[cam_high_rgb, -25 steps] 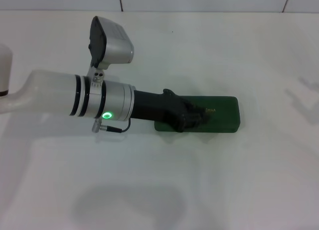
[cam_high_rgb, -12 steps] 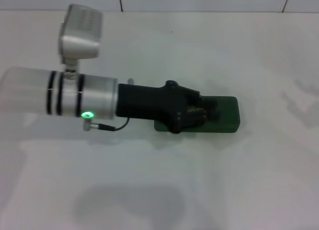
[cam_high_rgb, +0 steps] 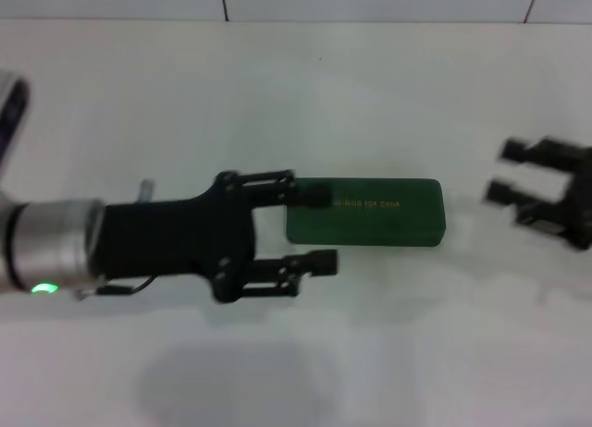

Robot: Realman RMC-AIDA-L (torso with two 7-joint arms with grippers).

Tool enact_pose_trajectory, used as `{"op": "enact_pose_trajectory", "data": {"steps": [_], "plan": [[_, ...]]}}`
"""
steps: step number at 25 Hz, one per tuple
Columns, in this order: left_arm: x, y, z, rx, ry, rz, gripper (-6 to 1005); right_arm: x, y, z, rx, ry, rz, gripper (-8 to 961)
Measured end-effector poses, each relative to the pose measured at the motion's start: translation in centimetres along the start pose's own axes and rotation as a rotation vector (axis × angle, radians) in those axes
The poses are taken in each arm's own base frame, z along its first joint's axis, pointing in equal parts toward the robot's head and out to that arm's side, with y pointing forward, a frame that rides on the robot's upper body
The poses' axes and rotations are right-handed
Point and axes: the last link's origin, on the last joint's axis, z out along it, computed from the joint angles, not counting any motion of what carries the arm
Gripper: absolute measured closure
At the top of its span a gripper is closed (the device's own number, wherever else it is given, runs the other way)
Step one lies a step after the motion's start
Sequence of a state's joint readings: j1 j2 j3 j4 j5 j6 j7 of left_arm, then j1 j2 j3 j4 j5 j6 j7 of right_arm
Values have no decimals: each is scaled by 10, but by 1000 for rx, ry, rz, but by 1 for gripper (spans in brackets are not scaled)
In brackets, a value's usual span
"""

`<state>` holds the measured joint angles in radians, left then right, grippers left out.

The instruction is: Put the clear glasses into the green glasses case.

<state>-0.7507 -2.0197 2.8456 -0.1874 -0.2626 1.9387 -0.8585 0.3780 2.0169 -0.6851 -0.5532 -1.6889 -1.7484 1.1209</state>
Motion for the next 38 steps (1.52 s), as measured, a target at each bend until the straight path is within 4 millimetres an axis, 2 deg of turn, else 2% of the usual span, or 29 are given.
{"op": "enact_pose_trajectory", "data": {"steps": [4,8,12,16,31,34,38], "plan": [[-6,10,-13,22,16,-14,332,6,11,28,-125,35,2,366],[-13,16,-18,26,-11,-19,282,10,23,54,-235,34,10,352],[-17,19,-16,-23,-54,-34,263,12,36,75,-329,21,22,352],[-16,19,-14,-37,-63,-33,259,12,45,87,-371,1,42,353],[-5,2,-40,64,-112,-24,259,11,49,92,-399,13,77,352],[-5,2,-43,70,-120,-40,258,11,51,88,-417,16,85,352],[-5,4,-47,75,-120,-80,258,10,52,72,-413,5,92,352]]}}
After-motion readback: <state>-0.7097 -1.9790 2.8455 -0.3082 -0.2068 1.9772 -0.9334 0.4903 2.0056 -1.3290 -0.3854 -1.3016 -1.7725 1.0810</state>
